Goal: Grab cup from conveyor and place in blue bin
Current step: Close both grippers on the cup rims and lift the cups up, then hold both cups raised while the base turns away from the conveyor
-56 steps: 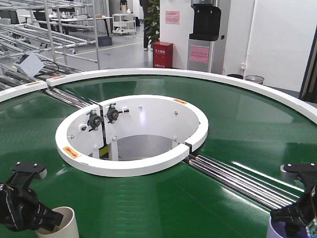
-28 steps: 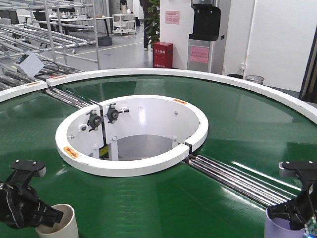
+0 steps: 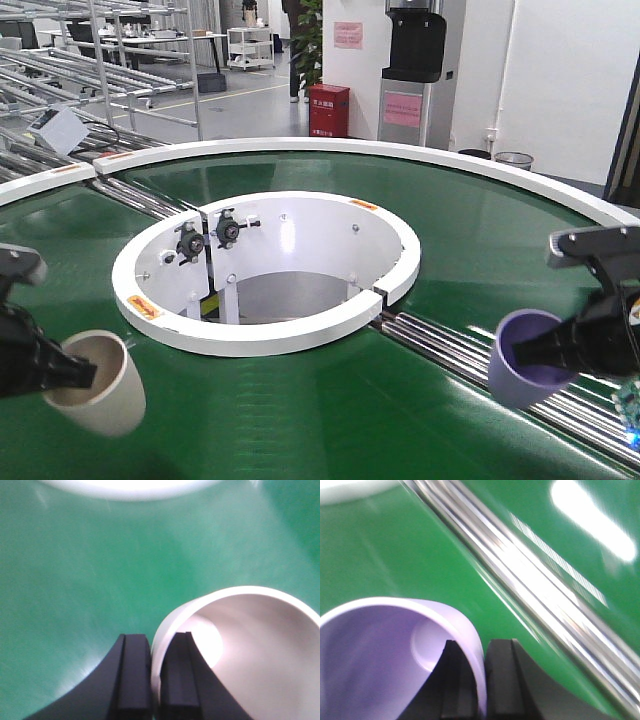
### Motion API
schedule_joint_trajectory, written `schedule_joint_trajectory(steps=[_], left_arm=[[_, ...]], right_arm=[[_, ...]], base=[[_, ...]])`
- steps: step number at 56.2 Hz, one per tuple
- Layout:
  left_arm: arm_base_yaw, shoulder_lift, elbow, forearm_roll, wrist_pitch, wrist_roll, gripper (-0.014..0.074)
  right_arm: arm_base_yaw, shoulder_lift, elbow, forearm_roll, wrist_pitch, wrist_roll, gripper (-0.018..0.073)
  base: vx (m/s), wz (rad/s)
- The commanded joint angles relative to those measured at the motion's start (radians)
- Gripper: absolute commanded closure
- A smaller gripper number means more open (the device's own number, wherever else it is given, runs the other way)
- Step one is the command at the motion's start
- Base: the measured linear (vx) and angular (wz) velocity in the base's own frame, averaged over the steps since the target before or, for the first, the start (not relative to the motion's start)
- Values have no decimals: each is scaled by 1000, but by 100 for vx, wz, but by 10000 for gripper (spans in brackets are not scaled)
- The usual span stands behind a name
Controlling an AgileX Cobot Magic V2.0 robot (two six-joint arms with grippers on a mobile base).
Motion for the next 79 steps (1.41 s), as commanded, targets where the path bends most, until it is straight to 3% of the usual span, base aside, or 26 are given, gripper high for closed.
schedule_joint_trajectory(steps=[1,14,32,79], left_arm=[[1,-114,-35,-24,-95,15,603],[1,-324,-34,-27,-101,58,603],[2,-556,-34,-41,-102,58,603],[2,-583,-34,-40,-103,57,603]], right_arm=[[44,-94,-30,-4,-99,24,568],[140,-270,-30,-3,-112,34,568],[157,-437,-30,0,-120,39,568],[157,-448,-30,0,-116,39,568]], base=[[0,0],[0,0],[0,0],[0,0]])
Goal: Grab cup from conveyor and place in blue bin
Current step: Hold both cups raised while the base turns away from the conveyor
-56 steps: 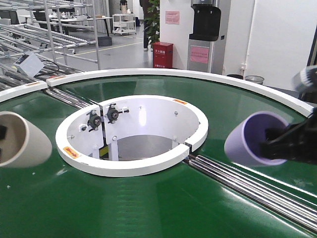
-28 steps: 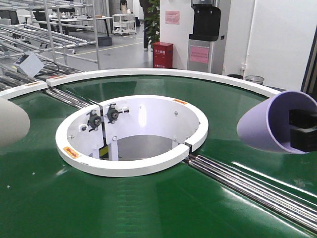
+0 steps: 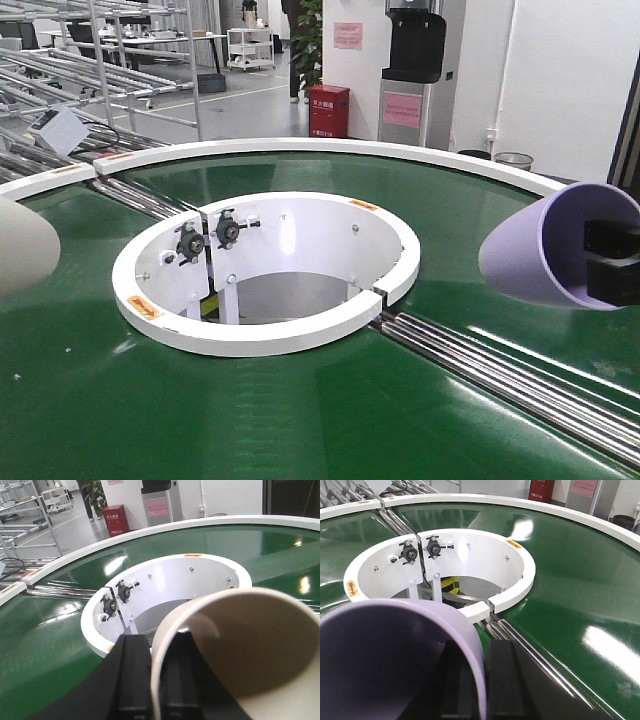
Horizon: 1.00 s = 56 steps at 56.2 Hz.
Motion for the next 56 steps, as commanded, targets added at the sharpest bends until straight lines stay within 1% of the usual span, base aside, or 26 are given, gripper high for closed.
schedule_joint_trajectory(steps=[1,37,56], left_arm=[[2,-2,-34,-28,-81,-5,603],[2,-2,-34,-28,-81,-5,603],[2,-2,-34,-28,-81,-5,603]], right_arm=[[2,-15,-30,-4,-90,0,568],[2,-15,-30,-4,-90,0,568],[2,-15,-30,-4,-90,0,568]], base=[[0,0],[-1,0],[-11,-3]])
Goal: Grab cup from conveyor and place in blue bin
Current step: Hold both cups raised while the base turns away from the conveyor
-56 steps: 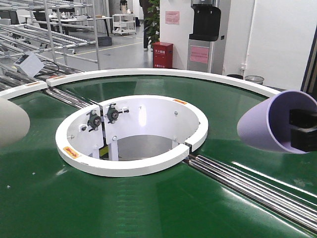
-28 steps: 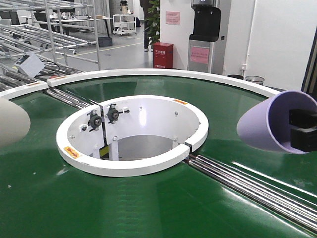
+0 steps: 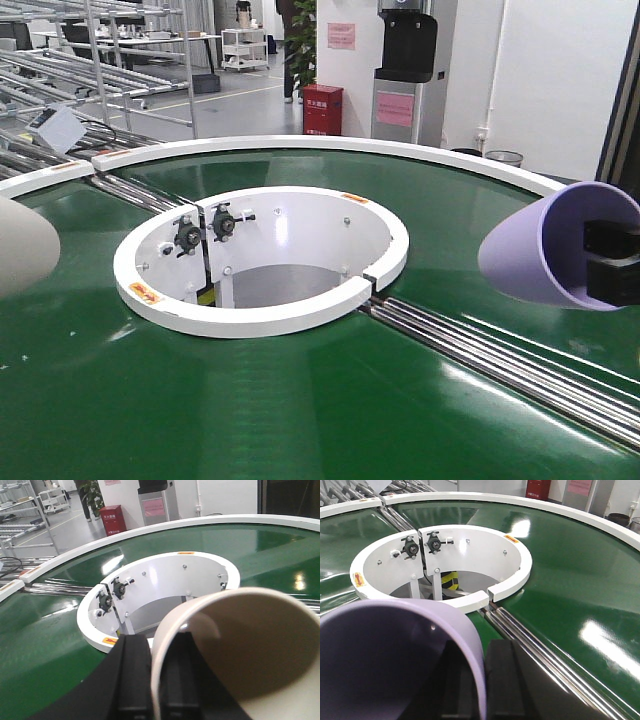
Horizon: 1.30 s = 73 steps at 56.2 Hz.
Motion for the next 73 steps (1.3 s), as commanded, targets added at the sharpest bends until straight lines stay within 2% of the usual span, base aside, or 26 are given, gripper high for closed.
schedule_joint_trajectory(steps=[1,44,73], left_arm=[[2,-2,-34,-28,-81,-5,603],[2,-2,-34,-28,-81,-5,603],[2,-2,-34,-28,-81,-5,603]], right_arm=[[2,-15,-30,-4,-90,0,568],[2,-15,-30,-4,-91,0,568],[2,-15,-30,-4,-91,0,568]], base=[[-17,-7],[-23,-3],[-19,-32]])
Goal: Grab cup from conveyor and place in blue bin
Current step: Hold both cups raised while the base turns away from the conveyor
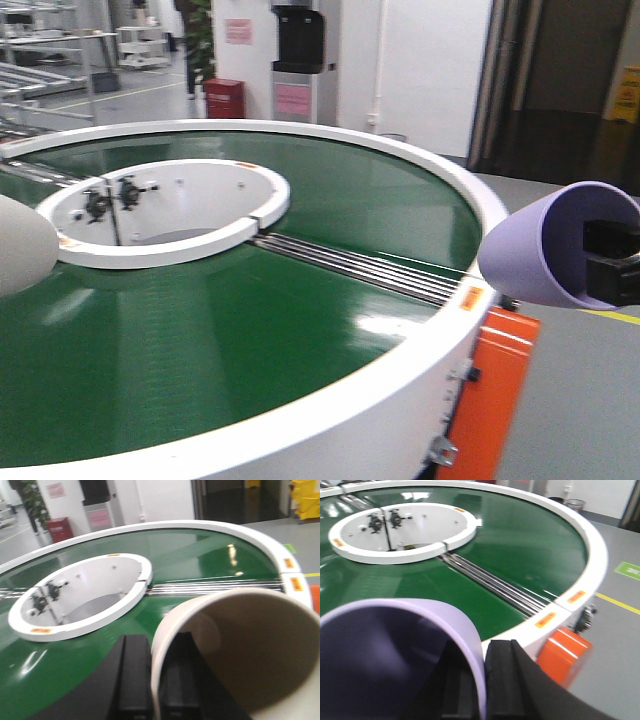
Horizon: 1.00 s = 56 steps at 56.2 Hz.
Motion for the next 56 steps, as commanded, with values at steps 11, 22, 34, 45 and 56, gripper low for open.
schedule_joint_trajectory(steps=[11,22,34,45,56], left_arm=[[2,-2,-34,-28,-81,-5,603],[2,-2,-34,-28,-80,-5,603],[2,-3,-34,-28,-80,-5,603],[2,-3,-34,-28,-80,-5,603],[2,-2,-34,-28,-80,-5,603]], right_arm=[[2,-15,-30,-6,-91,-1,568],[2,-15,-30,-6,-91,-1,568],[2,-15,-30,-6,-91,-1,568],[2,-15,-30,-6,-91,-1,568],[2,-15,-30,-6,-90,-1,568]], base=[[-9,-50],[-5,-63],[0,-83],[6,-81],[14,-56]])
